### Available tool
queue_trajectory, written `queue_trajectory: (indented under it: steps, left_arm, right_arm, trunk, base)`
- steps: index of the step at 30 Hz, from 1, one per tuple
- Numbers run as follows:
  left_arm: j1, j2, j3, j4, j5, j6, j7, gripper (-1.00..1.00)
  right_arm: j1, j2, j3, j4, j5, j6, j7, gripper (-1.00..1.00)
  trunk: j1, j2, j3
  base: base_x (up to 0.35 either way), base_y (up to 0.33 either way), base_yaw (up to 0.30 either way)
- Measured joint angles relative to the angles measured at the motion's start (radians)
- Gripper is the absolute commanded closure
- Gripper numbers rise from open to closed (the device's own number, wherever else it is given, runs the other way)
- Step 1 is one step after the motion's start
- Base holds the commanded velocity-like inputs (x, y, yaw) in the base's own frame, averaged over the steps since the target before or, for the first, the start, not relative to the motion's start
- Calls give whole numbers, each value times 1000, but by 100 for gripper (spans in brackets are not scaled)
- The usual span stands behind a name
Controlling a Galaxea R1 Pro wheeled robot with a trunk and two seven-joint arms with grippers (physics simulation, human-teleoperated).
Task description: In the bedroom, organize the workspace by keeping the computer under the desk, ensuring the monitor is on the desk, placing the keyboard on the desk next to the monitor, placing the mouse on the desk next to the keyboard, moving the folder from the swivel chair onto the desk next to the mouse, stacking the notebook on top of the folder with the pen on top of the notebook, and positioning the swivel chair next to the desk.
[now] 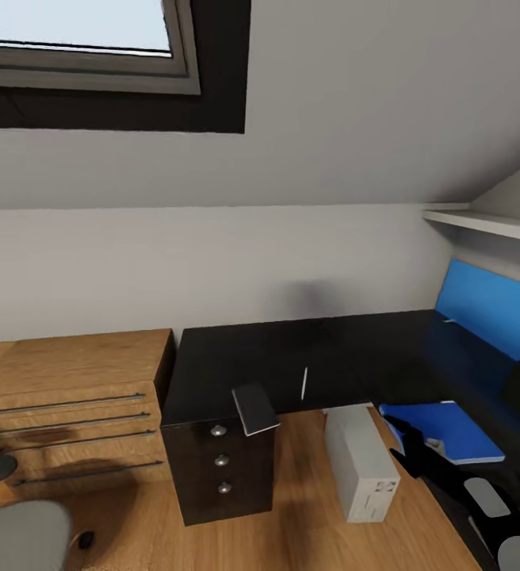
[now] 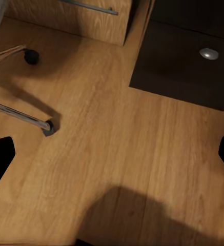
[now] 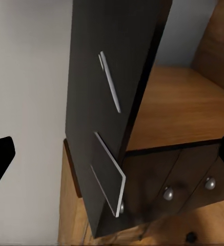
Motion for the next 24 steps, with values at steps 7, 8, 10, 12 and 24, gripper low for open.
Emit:
queue_trajectory:
  steps: [7, 8, 10, 12, 24]
  left_arm:
    - [0, 0, 0, 0, -1, 0, 0, -100]
    - [0, 0, 0, 0, -1, 0, 0, -100]
    - [0, 0, 0, 0, -1, 0, 0, -100]
    - [0, 0, 0, 0, -1, 0, 0, -100]
    - [0, 0, 0, 1, -1, 0, -1, -100]
  right_arm:
    - [0, 0, 8, 0, 1, -1, 1, -100]
    - [0, 0, 9, 0, 1, -1, 1, -100]
    - [0, 0, 10, 0, 2, -1, 1, -100]
    - [0, 0, 11, 0, 2, -1, 1, -100]
    - [0, 8, 17, -1, 4, -7, -2, -100]
  trunk:
    - [0, 0, 0]
    - [0, 0, 0]
    - [0, 0, 0]
    - [0, 0, 0]
    - [0, 0, 0]
  base:
    - [0, 0, 276]
    - [0, 0, 276]
    - [0, 0, 276]
    - [0, 0, 276]
    - [0, 0, 261]
